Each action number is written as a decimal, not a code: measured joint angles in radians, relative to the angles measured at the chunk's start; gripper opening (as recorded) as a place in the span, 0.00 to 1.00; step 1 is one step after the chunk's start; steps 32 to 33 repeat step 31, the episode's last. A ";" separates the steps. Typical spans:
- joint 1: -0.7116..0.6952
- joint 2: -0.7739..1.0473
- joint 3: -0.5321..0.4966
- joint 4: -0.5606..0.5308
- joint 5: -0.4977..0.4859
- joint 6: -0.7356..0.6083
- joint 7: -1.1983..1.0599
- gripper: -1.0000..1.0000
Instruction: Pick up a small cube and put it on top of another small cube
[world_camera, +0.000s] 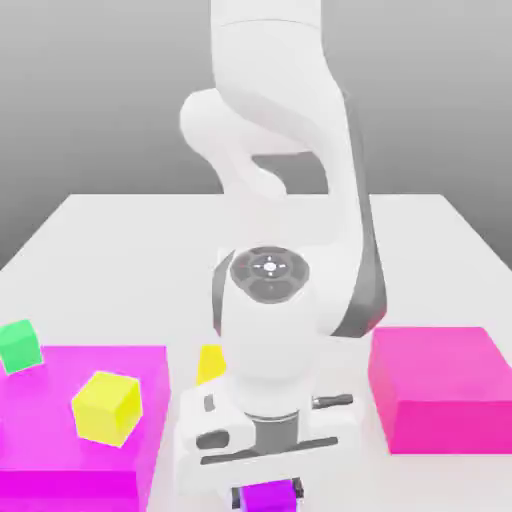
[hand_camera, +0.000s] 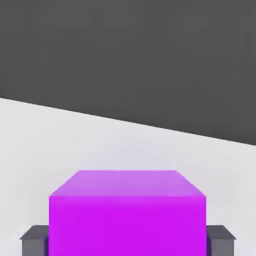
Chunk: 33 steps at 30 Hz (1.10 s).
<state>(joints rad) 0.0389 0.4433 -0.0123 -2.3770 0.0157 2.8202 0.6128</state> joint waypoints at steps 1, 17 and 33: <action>0.000 0.000 0.000 0.000 0.000 0.000 0.000 0.00; -0.174 -0.281 -0.256 0.131 0.017 -0.369 0.217 0.00; -0.283 -0.243 -0.372 0.216 0.090 -0.475 0.363 1.00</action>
